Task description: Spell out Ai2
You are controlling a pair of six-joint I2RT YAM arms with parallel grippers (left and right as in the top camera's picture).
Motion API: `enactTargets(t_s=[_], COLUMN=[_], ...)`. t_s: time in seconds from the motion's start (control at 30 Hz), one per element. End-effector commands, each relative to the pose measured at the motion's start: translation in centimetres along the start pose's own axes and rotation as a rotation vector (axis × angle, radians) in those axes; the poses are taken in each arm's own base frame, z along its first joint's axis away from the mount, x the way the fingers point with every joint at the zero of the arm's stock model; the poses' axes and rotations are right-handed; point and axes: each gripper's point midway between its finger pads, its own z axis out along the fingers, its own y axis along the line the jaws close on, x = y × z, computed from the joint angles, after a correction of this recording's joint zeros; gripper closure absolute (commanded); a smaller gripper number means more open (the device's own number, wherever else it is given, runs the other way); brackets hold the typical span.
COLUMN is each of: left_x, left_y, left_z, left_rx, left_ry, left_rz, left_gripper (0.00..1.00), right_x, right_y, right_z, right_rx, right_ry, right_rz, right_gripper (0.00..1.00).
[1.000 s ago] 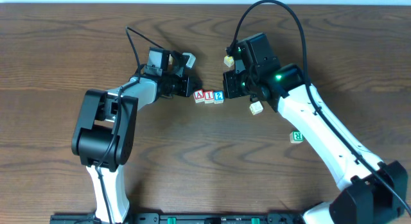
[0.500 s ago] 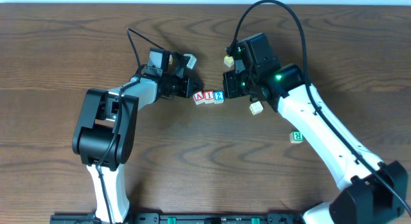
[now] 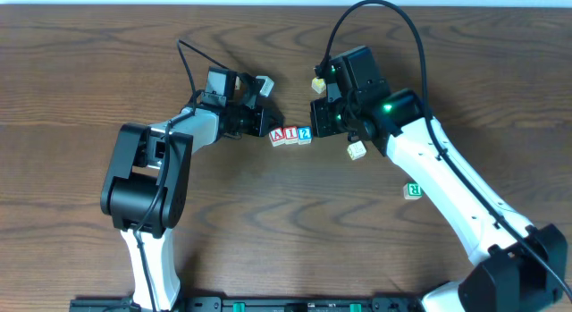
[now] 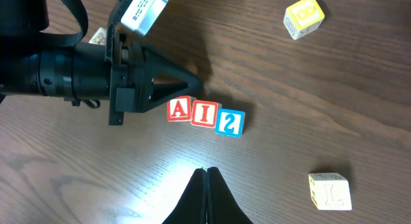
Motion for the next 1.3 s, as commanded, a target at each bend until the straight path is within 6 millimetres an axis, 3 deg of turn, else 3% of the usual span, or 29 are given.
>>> enactTargets(t_s=[0.0,0.17,0.43,0.63,0.77,0.93,1.03,1.17,1.27], left_x=[0.0,-0.1,-1.8,-4.7,-6.0,-6.6,-6.5,-5.5,-4.1], left_y=[-0.3,-0.4,1.3,1.1,1.1,1.4,1.4,-0.5,-0.7], left_z=[0.7,0.9,-0.3,-1.6,-2.8,-5.5,-8.4,-11.5,-11.9], left_rx=[0.018,0.01,-0.045,-0.052,-0.093,-0.234,-0.369,-0.434,-0.464], left_ry=[0.011,0.005,-0.042,-0.073,-0.059,-0.051,-0.054,-0.031,-0.001], left_rz=[0.027,0.034,-0.007,-0.054,-0.136,-0.197,-0.21,-0.221,-0.232], left_gripper=[0.94,0.94,0.94,0.94,0.94,0.94,0.94,0.94,0.94], right_x=[-0.2,-0.2,-0.1,0.4,1.2,2.5,1.8,1.3,1.6], right_y=[-0.3,-0.3,-0.3,-2.2,-3.6,-4.3,-4.1,-3.9,-3.6], right_z=[-0.6,-0.6,-0.6,-0.2,1.7,4.1,3.6,3.2,3.2], right_rx=[-0.001,-0.001,0.001,0.096,0.12,0.075,0.065,0.058,0.041], right_ry=[-0.011,-0.01,-0.006,0.013,0.07,0.149,0.119,0.097,0.11], right_rz=[-0.004,-0.004,-0.004,-0.023,0.003,0.045,0.041,0.003,-0.016], right_gripper=[0.99,0.98,0.99,0.99,0.98,0.98,0.98,0.98,0.98])
